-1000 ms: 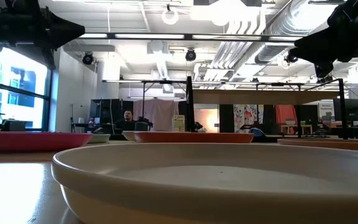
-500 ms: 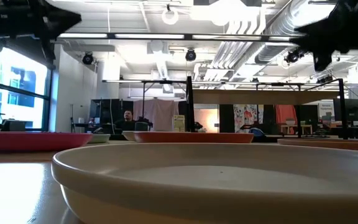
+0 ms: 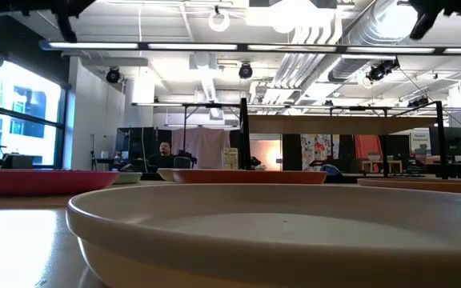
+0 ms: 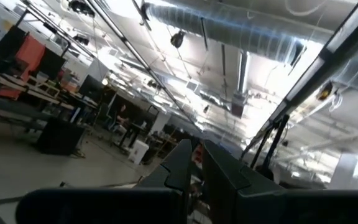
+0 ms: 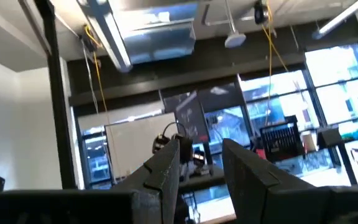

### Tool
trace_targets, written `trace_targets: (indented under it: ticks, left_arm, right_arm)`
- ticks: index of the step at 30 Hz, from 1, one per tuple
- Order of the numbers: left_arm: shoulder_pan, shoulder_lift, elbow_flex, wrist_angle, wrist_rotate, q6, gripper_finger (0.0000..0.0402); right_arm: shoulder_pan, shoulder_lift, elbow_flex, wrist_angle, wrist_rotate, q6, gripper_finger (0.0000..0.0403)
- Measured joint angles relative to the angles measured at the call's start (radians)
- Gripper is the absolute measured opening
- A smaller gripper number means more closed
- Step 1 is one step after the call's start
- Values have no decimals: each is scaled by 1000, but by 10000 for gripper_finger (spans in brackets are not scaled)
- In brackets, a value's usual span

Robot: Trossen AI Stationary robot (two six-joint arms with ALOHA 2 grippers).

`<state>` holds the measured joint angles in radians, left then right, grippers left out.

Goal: Place and stack plates onto a shelf
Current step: Put the orange plate on the shelf

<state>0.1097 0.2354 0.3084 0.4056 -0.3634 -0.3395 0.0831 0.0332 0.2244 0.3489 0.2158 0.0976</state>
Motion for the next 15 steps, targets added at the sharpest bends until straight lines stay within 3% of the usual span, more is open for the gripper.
trace_targets:
  ticks: [10,15]
  left_arm:
    - [0,235,362,-328,117,14,28]
    - [0,305,475,-433,145,46,28]
  right_arm:
    - [0,221,283,-215,-31,-190,108]
    - [0,365,412,-357,-30,-252,108]
